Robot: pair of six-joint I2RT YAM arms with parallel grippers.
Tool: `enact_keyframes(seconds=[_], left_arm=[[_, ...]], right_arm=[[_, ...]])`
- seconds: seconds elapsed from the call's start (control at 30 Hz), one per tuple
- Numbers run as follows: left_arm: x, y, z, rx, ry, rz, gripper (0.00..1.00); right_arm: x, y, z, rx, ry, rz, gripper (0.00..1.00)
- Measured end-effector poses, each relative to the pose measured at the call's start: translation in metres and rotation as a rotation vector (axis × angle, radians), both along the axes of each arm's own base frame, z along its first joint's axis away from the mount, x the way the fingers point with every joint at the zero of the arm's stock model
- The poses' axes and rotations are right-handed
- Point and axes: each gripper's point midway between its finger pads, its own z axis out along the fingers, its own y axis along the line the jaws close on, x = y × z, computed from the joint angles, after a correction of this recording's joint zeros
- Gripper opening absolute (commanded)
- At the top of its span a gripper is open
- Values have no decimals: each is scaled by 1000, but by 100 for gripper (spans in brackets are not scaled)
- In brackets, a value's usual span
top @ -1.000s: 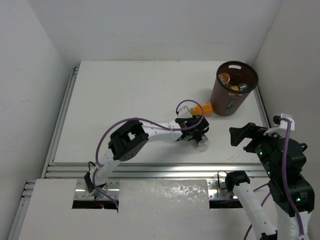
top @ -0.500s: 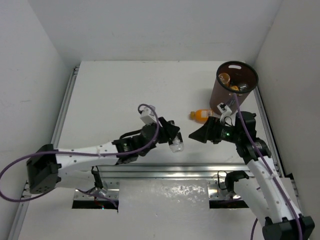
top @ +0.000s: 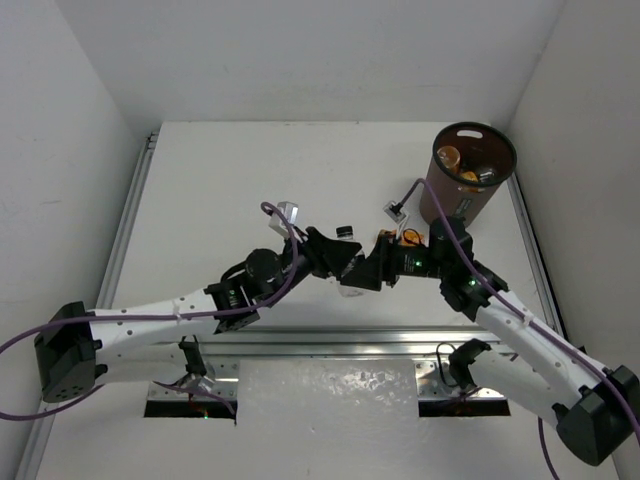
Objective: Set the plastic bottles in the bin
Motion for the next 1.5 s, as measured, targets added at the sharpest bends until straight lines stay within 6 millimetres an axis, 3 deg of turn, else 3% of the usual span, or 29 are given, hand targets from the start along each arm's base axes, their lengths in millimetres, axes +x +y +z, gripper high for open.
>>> enact_keyframes(seconds=[0.03,0.07,0.1,0.13,0.17,0.2,0.23,0.37,0.47,0.53,0.6,0.67,0.73,0.87,0.97,1.0,1.03,1.13,1.17,1.23,1.27,1.33,1.4,1.5], left_arm=[[0,1,-3,7,1,1,6],[1,2,-3,5,1,2,15],[0,3,-2,3,0,2,31],[1,3,-2,5,1,4,64],[1,4,-4,12,3,8,75],[1,6,-5,15,16,19,93],[3,9,-7,26,29,33,100],[20,32,4,102,116,201,100],[36,69,40,114,168,403,100],[37,100,62,98,184,517,100],[31,130,70,92,188,590,100],[22,154,64,117,193,625,100],[14,171,45,176,207,644,100],[0,194,4,287,230,645,100],[-8,202,-25,377,250,623,100],[-11,203,-31,396,256,615,100],[-12,204,-36,409,262,607,100],[-17,204,-48,449,281,584,100],[-18,204,-50,459,285,579,100],[-20,205,-55,482,295,570,100],[-21,206,-57,496,299,569,100],[-23,209,-62,528,306,568,100],[-26,215,-63,559,309,569,100],[-27,225,-55,578,294,593,100]], right_arm=[[-1,3,3,11,-12,10,38],[-1,5,4,16,-16,6,29],[-1,7,3,19,-13,3,15],[-1,8,3,26,-15,2,0],[-1,8,3,28,-19,-4,0],[-1,9,3,33,-23,-8,0],[2,8,5,38,-33,-25,0],[19,-2,13,-1,-92,-145,0],[46,-18,20,-108,-120,-295,0],[73,-41,31,-210,-148,-446,0],[104,-73,49,-308,-170,-601,0],[138,-114,69,-387,-191,-768,0],[168,-161,84,-480,-189,-930,0],[204,-230,90,-665,-142,-1120,0],[230,-267,87,-762,-99,-1187,0],[236,-278,83,-787,-81,-1201,3],[242,-288,78,-813,-64,-1212,25],[256,-312,60,-894,2,-1226,39],[260,-317,56,-918,19,-1221,50],[271,-323,54,-944,34,-1215,60],[276,-325,55,-954,33,-1206,67],[284,-325,60,-950,20,-1194,69],[285,-319,64,-928,2,-1167,96],[274,-301,77,-899,-54,-1114,97]])
